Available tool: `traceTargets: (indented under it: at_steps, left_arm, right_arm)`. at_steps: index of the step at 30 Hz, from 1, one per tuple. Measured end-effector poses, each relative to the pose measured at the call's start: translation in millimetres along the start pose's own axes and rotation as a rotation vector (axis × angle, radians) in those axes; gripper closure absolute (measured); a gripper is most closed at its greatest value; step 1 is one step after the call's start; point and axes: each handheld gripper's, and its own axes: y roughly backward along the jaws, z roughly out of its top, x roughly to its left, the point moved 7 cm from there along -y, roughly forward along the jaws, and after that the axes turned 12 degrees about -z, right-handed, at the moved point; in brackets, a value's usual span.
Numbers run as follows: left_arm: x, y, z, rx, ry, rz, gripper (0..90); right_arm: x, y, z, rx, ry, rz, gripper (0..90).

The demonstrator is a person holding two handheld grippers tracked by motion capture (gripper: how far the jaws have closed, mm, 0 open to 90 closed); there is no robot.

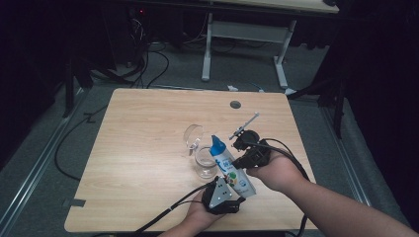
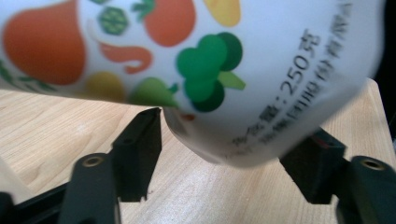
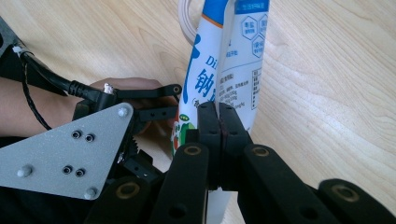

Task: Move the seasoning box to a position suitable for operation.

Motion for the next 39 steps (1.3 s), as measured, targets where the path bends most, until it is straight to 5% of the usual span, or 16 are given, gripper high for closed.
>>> traceTargets:
  at_steps: [4, 20, 34, 39]
  left_arm:
    - [-0.7, 3.2, 0.2, 0.012, 0.01, 0.004, 45.0]
    - [-0.6, 17.1, 0.9, -0.001, -0.001, -0.004, 37.9]
    - [0.4, 21.1, 3.2, 0.018, -0.014, 0.066, 49.3]
    - [2.4, 19.5, 4.2, 0.032, 0.01, 0.068, 51.3]
  right_arm:
    - [-0.4, -0.9, -0.2, -0.005, 0.004, -0.003, 90.0]
    - [5.6, 3.9, 7.4, -0.019, 0.02, 0.0, 90.0]
    - [8.3, 3.7, 14.2, -0.032, 0.006, -0.012, 90.0]
    - [8.9, -0.7, 17.4, -0.034, -0.01, -0.036, 89.9]
